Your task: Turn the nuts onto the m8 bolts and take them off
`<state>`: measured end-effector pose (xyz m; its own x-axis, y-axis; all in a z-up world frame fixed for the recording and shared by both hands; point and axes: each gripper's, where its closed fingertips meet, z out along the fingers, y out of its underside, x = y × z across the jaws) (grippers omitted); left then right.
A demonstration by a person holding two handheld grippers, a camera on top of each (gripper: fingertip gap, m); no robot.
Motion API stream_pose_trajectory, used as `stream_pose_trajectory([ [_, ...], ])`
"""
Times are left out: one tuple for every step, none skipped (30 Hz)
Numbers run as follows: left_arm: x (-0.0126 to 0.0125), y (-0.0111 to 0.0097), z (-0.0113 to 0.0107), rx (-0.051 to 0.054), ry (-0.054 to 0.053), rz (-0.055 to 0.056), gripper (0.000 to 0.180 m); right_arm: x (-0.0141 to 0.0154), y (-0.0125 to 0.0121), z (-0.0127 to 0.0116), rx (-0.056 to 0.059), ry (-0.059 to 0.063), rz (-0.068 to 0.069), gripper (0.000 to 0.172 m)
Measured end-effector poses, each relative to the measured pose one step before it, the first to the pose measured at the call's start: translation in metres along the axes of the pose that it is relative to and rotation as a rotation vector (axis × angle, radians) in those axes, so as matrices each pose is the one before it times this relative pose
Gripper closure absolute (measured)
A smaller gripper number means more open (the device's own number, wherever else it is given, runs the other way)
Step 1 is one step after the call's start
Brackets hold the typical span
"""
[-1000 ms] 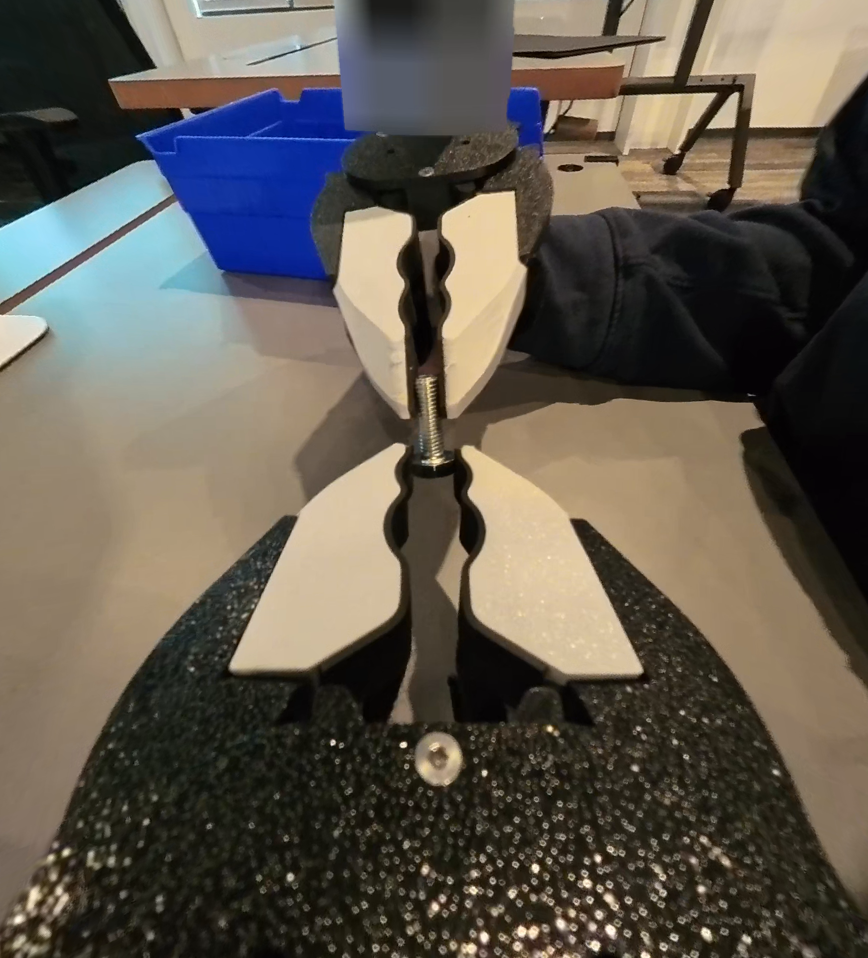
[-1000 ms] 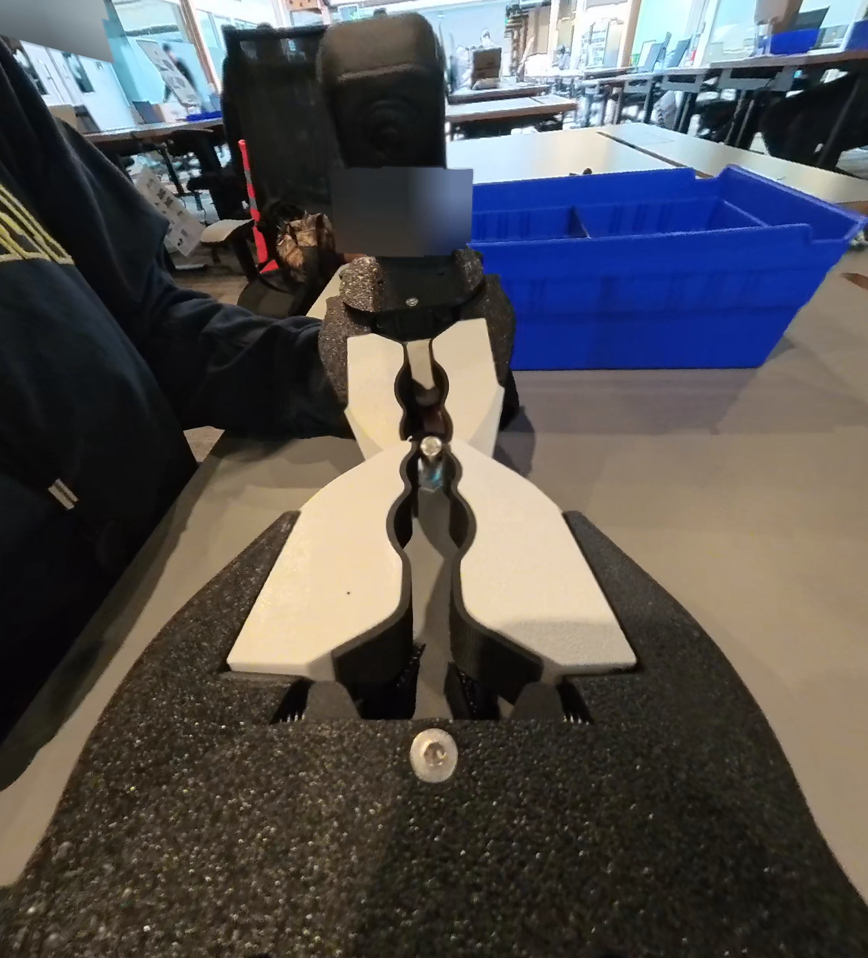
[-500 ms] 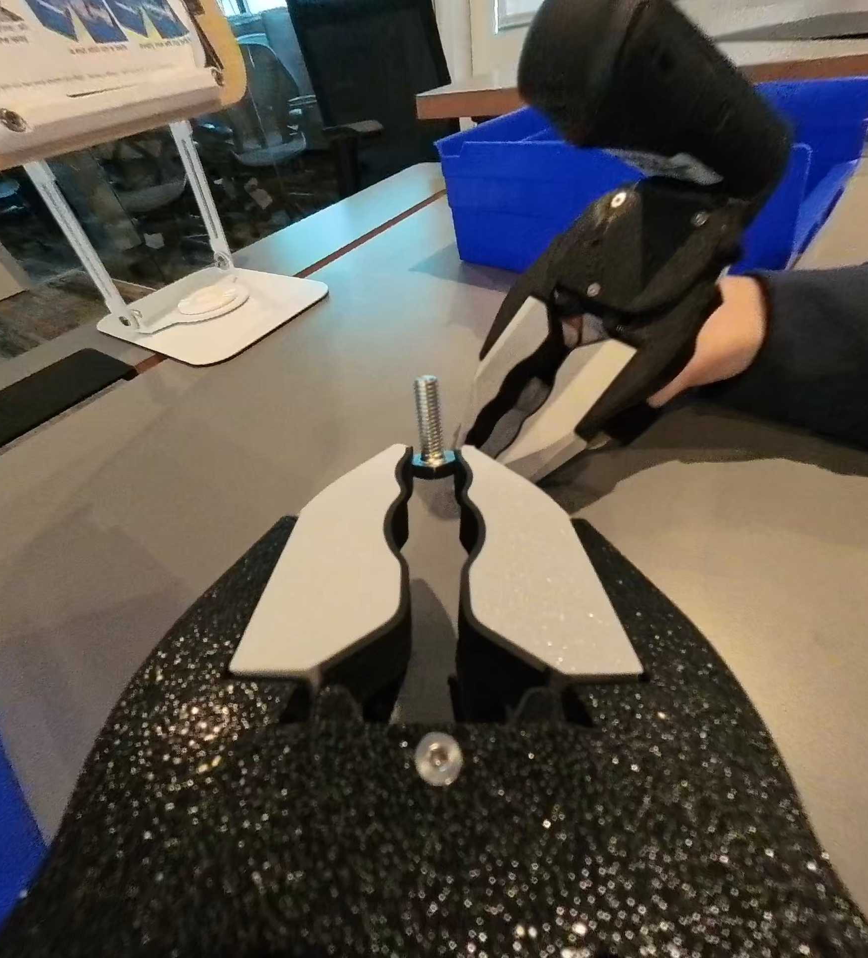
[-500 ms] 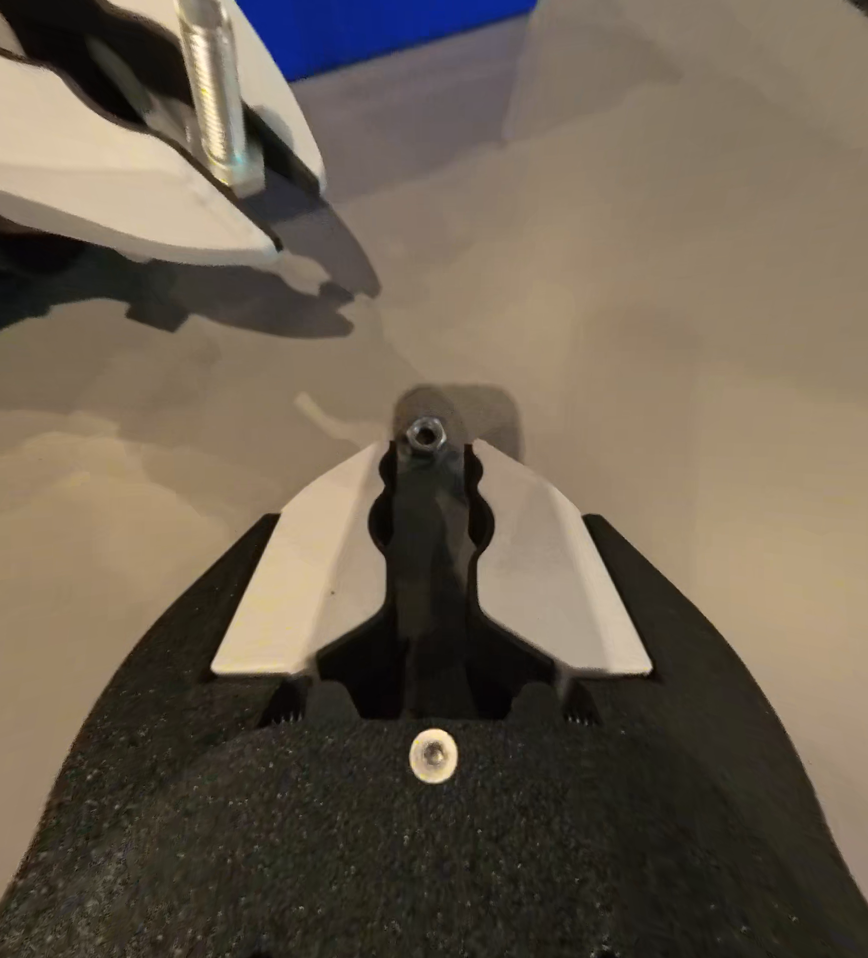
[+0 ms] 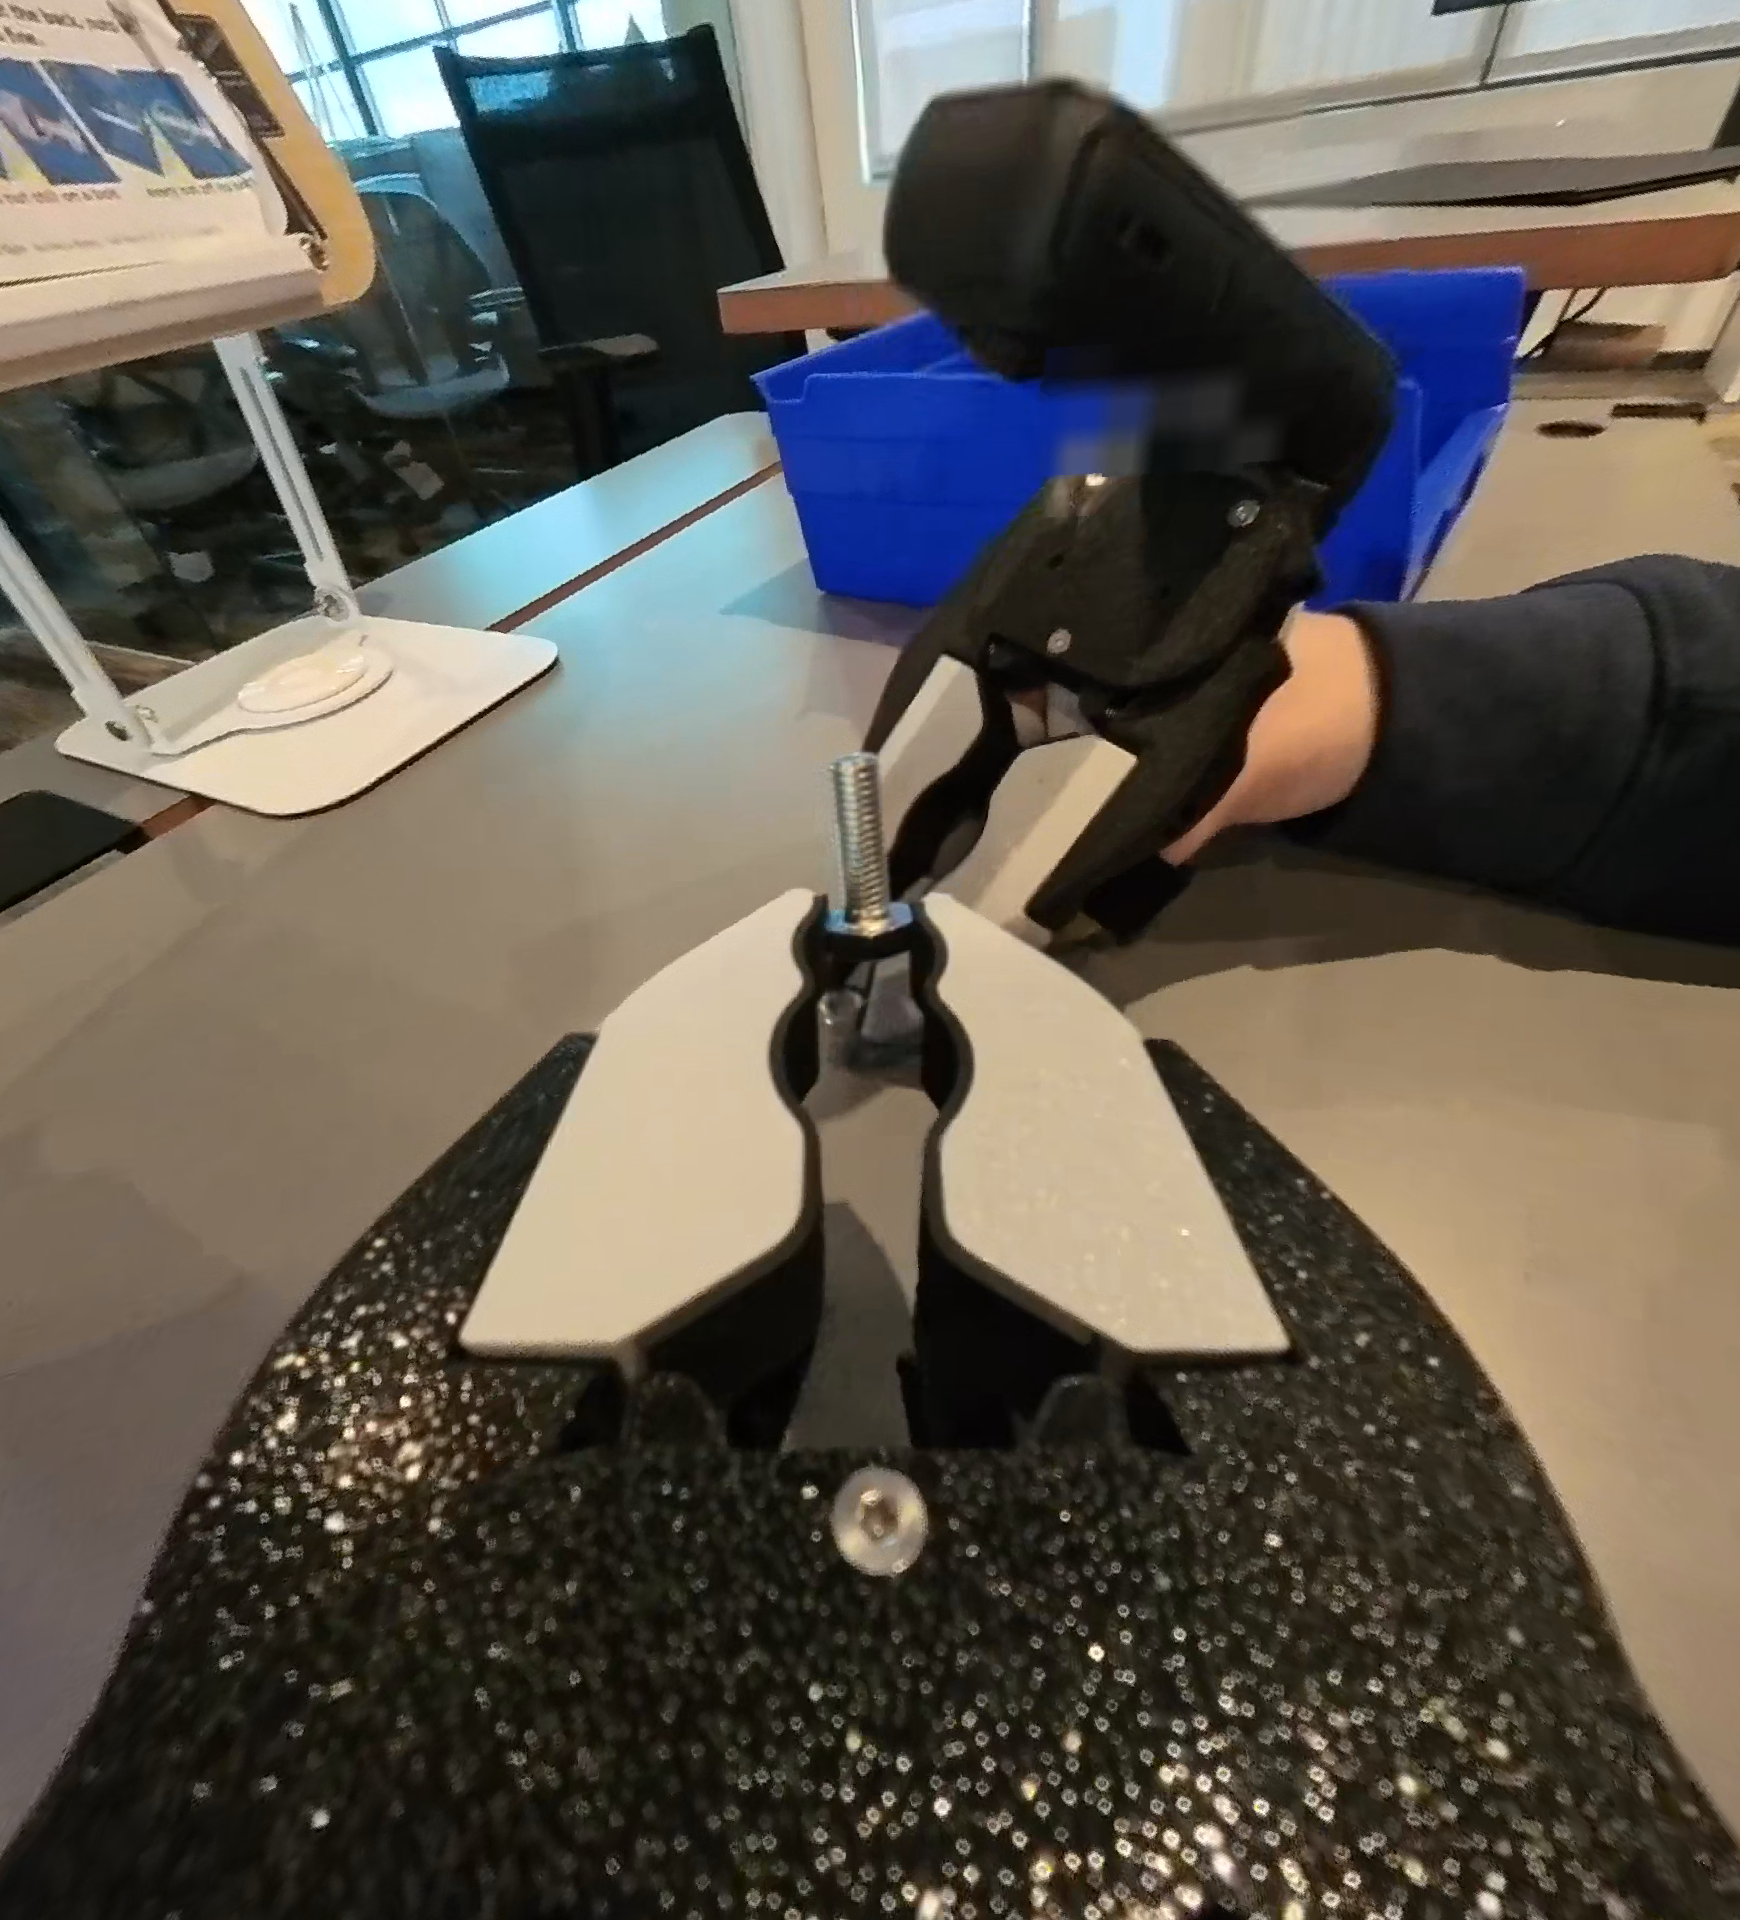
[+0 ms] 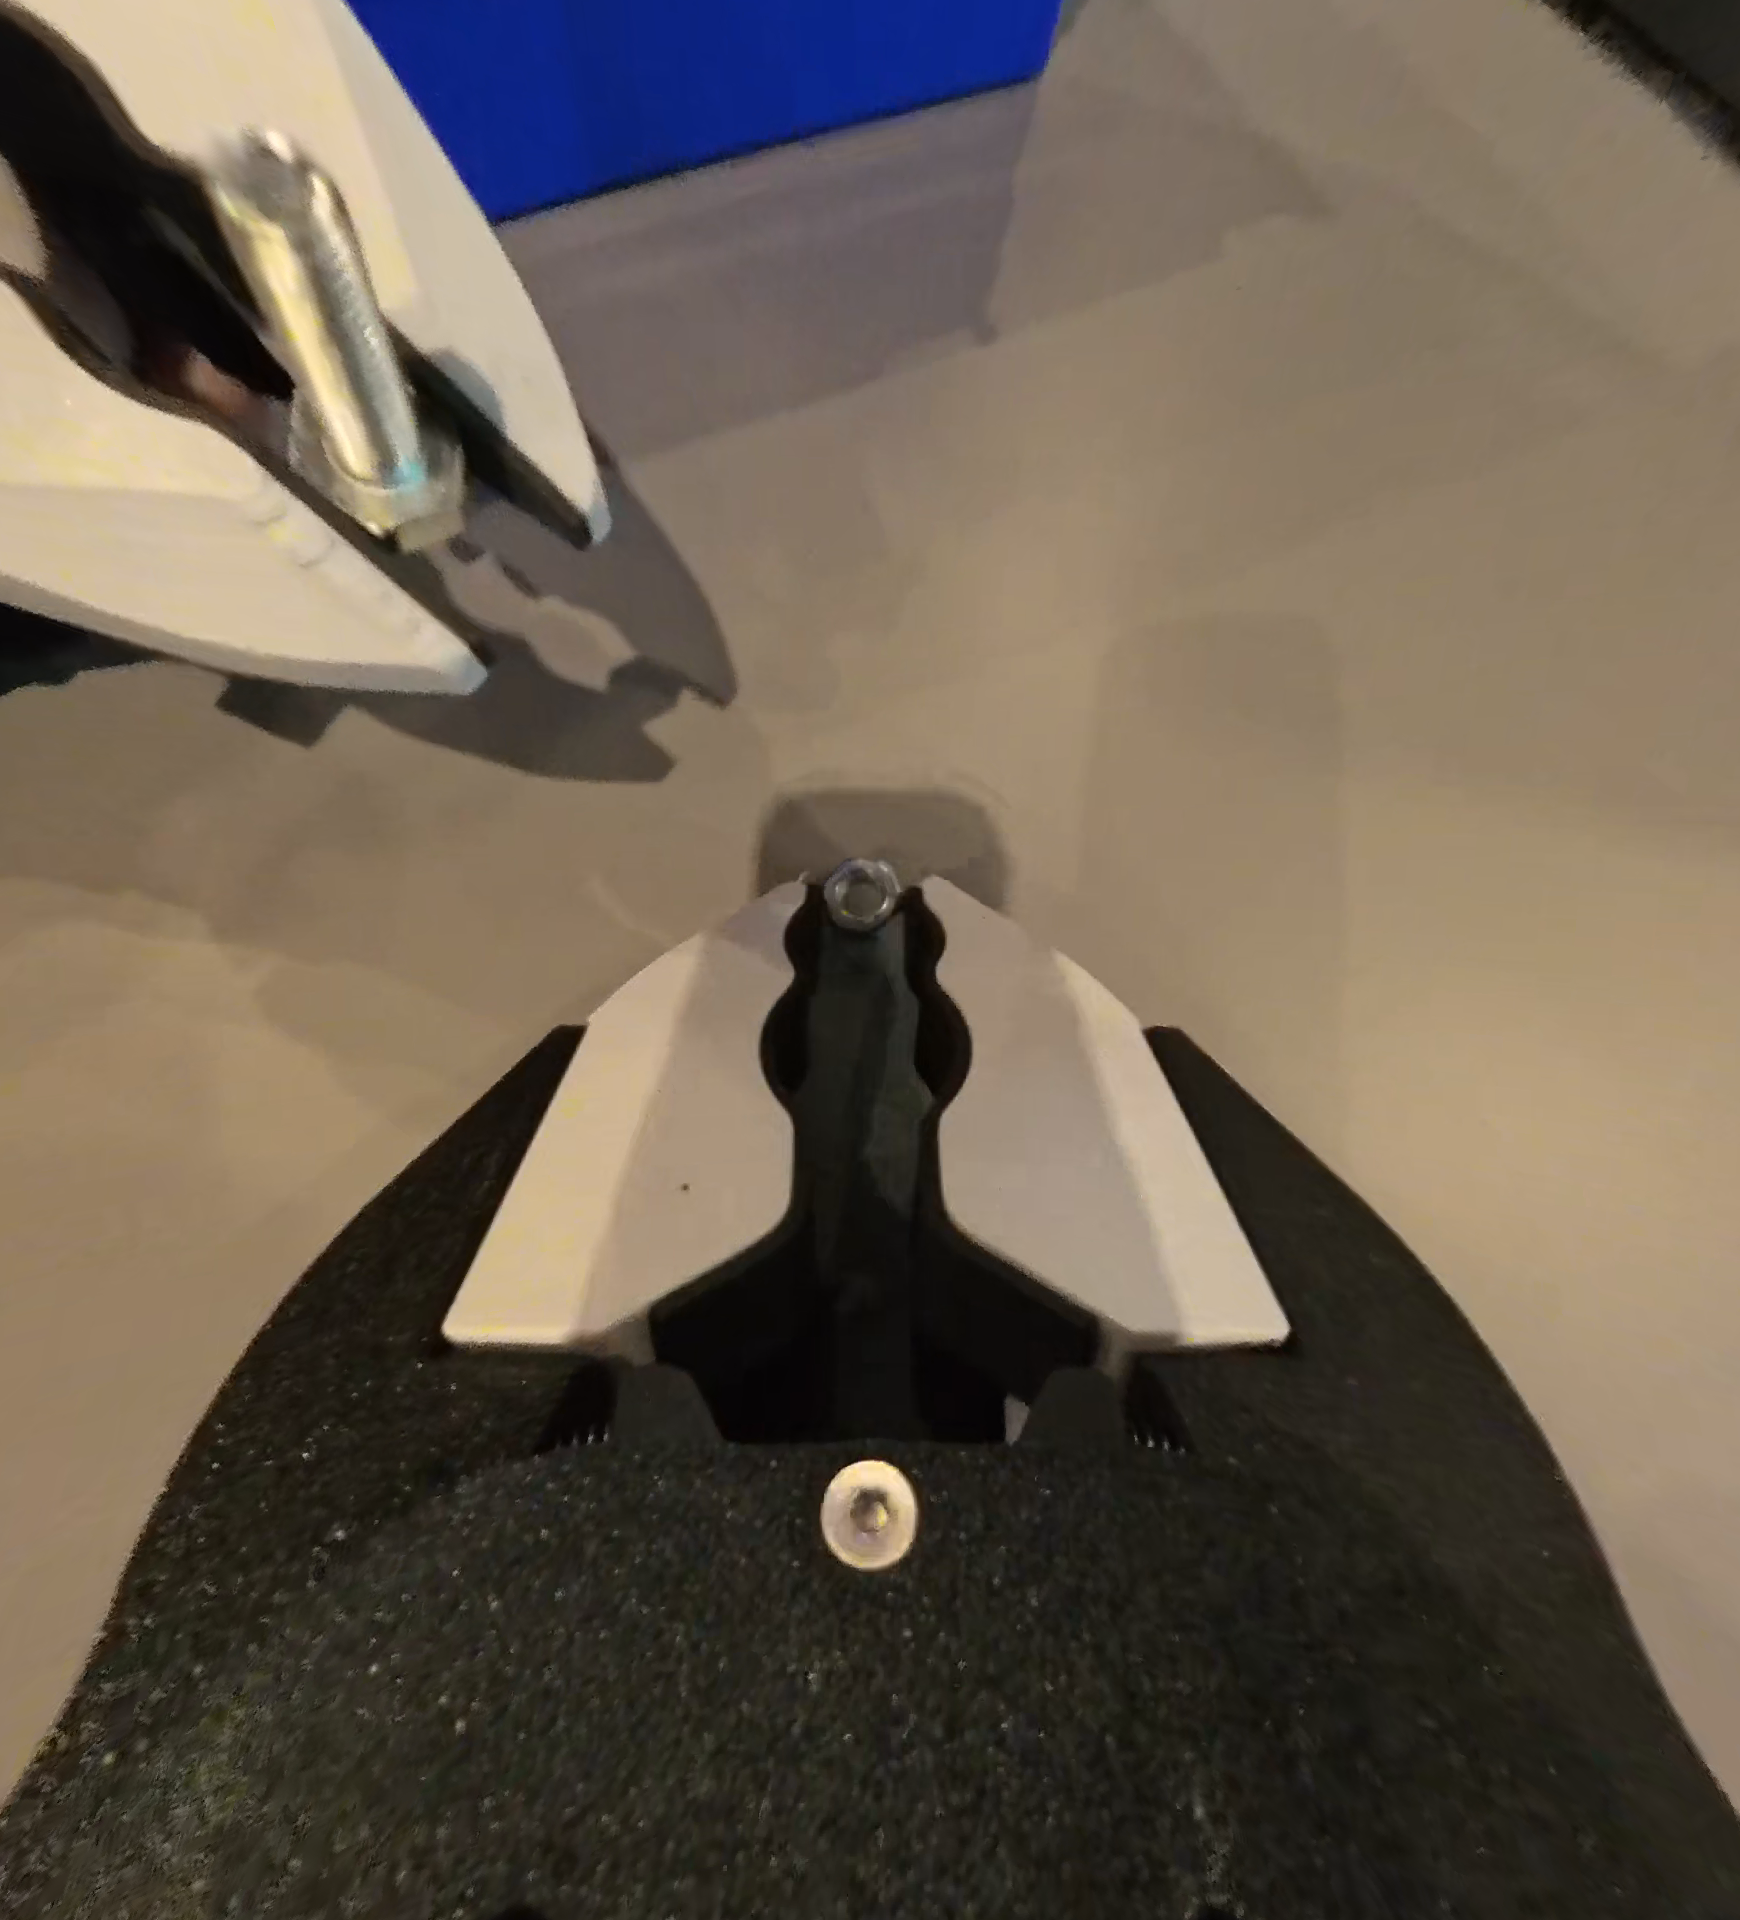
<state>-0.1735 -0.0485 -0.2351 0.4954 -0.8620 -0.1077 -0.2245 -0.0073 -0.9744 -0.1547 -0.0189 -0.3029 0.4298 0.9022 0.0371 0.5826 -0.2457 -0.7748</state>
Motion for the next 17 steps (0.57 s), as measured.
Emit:
stream_pose_trajectory([
  [0.00244, -0.00120, 0.00036, 0.0094, 0.0161, -0.0006, 0.166, 0.00154, -0.00641, -0.00624, 0.0466, 0.0033, -0.0005, 0.157],
  [0.00292, -0.00102, 0.00047, 0.0088, 0.0206, -0.0026, 0.166, 0.00162, -0.00793, -0.00752, 0.0566, -0.0021, 0.0042, 0.157],
  [0.00298, -0.00121, 0.00062, 0.0101, 0.0207, -0.0046, 0.166, 0.00065, -0.00903, -0.00842, 0.0630, -0.0115, 0.0033, 0.157],
  [0.00306, -0.00113, 0.00077, 0.0102, 0.0224, -0.0062, 0.166, 0.00064, -0.01032, -0.00907, 0.0697, -0.0119, 0.0053, 0.157],
  [0.00295, -0.00082, 0.00071, 0.0086, 0.0221, -0.0065, 0.166, -0.00221, -0.01171, -0.00932, 0.0770, -0.0320, 0.0017, 0.157],
  [0.00247, -0.00053, 0.00069, 0.0045, 0.0191, -0.0049, 0.166, -0.00575, -0.01247, -0.00896, 0.0766, -0.0528, -0.0032, 0.157],
  [0.00233, -0.00038, 0.00059, 0.0024, 0.0173, -0.0015, 0.166, -0.00667, -0.01182, -0.00792, 0.0667, -0.0522, 0.0021, 0.157],
  [0.00221, -0.00020, 0.00070, 0.0006, 0.0157, 0.0002, 0.166, -0.00827, -0.01033, -0.00616, 0.0519, -0.0599, 0.0065, 0.157],
  [0.00187, 0.00032, 0.00091, -0.0033, 0.0125, 0.0014, 0.166, -0.00870, -0.00844, -0.00432, 0.0368, -0.0566, 0.0070, 0.157],
  [0.00190, 0.00076, 0.00097, -0.0064, 0.0111, 0.0042, 0.166, -0.00743, -0.00529, -0.00234, 0.0146, -0.0417, 0.0006, 0.157],
  [0.00239, 0.00086, 0.00109, -0.0076, 0.0138, 0.0060, 0.166, -0.00597, -0.00203, -0.00053, -0.0057, -0.0264, -0.0114, 0.157],
  [0.00286, 0.00081, 0.00118, -0.0077, 0.0153, 0.0066, 0.166, -0.00433, 0.00088, 0.00082, -0.0220, -0.0124, -0.0182, 0.157],
  [0.00261, 0.00088, 0.00120, -0.0086, 0.0131, 0.0077, 0.166, -0.00298, 0.00308, 0.00192, -0.0339, -0.0046, -0.0168, 0.157],
  [0.00228, 0.00124, 0.00132, -0.0103, 0.0107, 0.0086, 0.166, -0.00270, 0.00406, 0.00260, -0.0367, -0.0054, -0.0127, 0.157],
  [0.00170, 0.00124, 0.00111, -0.0111, 0.0075, 0.0082, 0.166, -0.00327, 0.00352, 0.00262, -0.0303, -0.0119, -0.0068, 0.157],
  [0.00130, 0.00123, 0.00105, -0.0101, 0.0050, 0.0071, 0.166, -0.00275, 0.00269, 0.00239, -0.0238, -0.0117, -0.0012, 0.157],
  [0.00124, 0.00103, 0.00079, -0.0087, 0.0056, 0.0059, 0.166, -0.00180, 0.00227, 0.00179, -0.0203, -0.0068, -0.0011, 0.157],
])
